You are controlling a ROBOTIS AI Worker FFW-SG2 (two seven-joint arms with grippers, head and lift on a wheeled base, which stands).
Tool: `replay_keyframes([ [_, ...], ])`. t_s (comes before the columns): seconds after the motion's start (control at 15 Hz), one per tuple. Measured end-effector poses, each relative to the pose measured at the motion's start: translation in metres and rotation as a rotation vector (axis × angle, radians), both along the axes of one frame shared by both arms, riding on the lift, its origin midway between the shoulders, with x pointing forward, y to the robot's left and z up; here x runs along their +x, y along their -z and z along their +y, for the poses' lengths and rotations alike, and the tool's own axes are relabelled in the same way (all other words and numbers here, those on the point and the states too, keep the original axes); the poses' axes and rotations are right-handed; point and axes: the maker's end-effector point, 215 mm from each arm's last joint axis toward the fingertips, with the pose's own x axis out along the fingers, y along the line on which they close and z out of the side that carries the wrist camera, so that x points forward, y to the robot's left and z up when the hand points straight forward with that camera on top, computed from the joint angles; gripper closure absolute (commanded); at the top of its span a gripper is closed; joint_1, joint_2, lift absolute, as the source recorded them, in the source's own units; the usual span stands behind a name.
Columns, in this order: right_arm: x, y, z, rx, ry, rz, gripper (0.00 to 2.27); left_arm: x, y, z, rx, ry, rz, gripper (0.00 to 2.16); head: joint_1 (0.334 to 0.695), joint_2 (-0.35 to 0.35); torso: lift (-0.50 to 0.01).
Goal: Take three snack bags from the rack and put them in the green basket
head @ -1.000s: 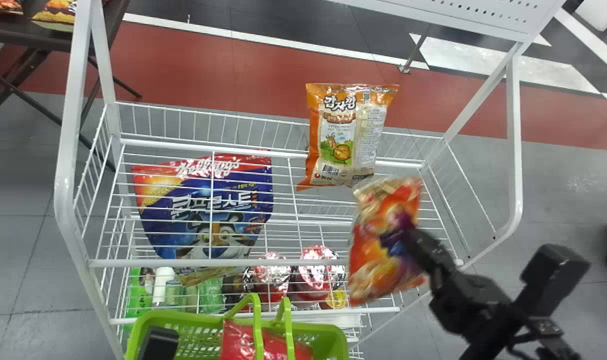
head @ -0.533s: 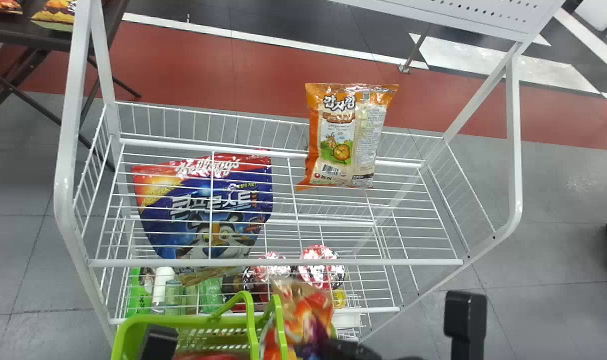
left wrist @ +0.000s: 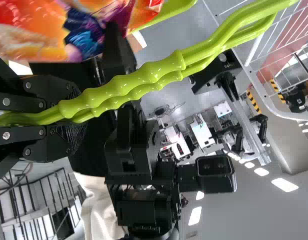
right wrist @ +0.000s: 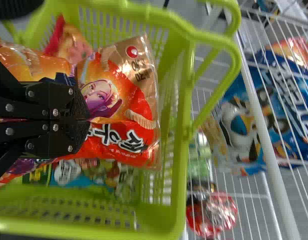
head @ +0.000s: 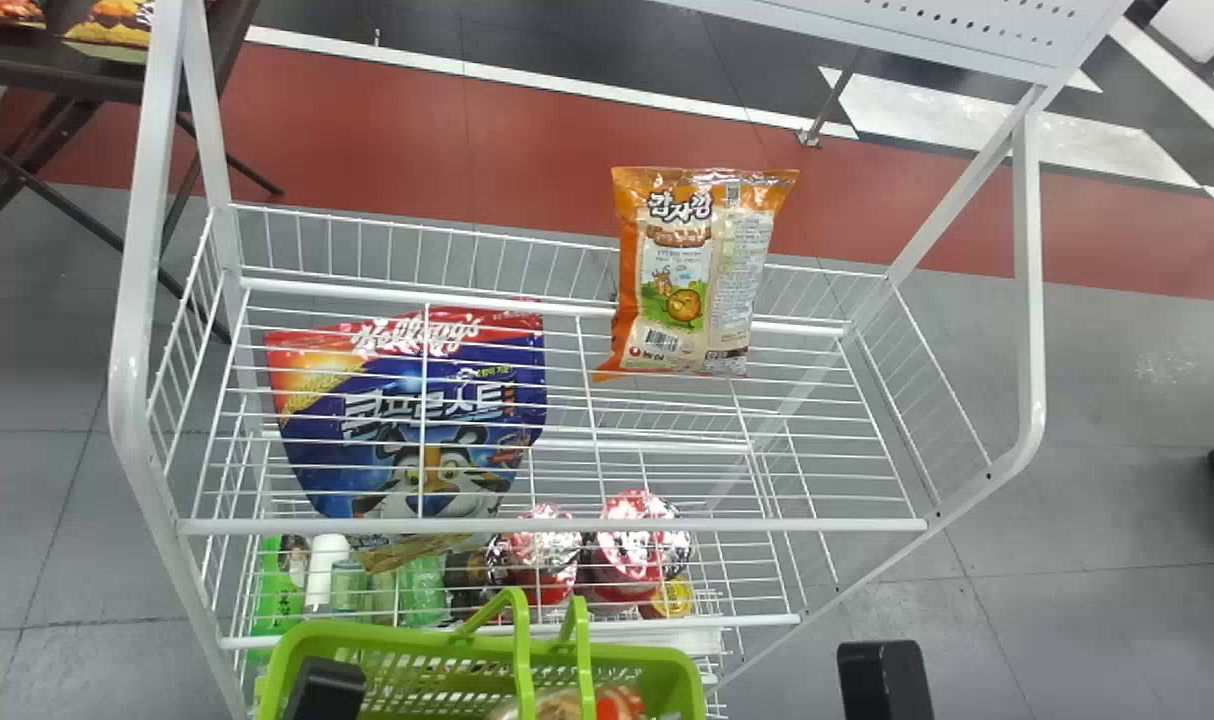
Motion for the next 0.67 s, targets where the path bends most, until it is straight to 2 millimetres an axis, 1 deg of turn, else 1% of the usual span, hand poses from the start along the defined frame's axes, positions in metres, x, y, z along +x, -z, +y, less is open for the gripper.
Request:
replay_keyframes([
  [0.07, 0.009, 0.001, -0.007, -0.02, 0.011, -0.028, 0.0, 0.0, 0.0, 0.001, 0.001, -0.001, 0.0, 1.55, 0.695, -0.35, -0.006],
  [0.13, 0.017, -0.001, -0.013, -0.03, 0.021, -0.057, 0.0, 0.0, 0.0, 0.001, 0.0, -0.001, 0.0, 1.55, 0.695, -0.35, -0.006],
  [0.27, 0.029, -0.007, -0.021, -0.052, 0.039, -0.098, 0.06, 0.0, 0.0, 0.0, 0.0, 0.0, -0.001, 1.55, 0.695, -0.35, -0.006],
  [0.4, 0.045, -0.019, -0.022, -0.055, 0.049, -0.159, 0.09, 0.0, -0.001, -0.001, -0.001, 0.0, -0.002, 1.55, 0.695, -0.35, -0.006],
  [0.47, 0.064, -0.034, -0.021, -0.042, 0.059, -0.239, 0.1, 0.0, -0.001, -0.001, -0.002, 0.0, -0.003, 1.55, 0.695, -0.35, -0.006],
  [0.53, 0.087, -0.055, -0.021, -0.033, 0.078, -0.346, 0.1, 0.001, -0.001, -0.001, -0.002, -0.001, -0.003, 1.55, 0.695, -0.35, -0.006],
  [0.67, 0.123, -0.097, -0.023, -0.032, 0.126, -0.529, 0.09, 0.001, -0.001, -0.001, -0.002, 0.0, -0.004, 1.55, 0.695, -0.35, -0.006],
])
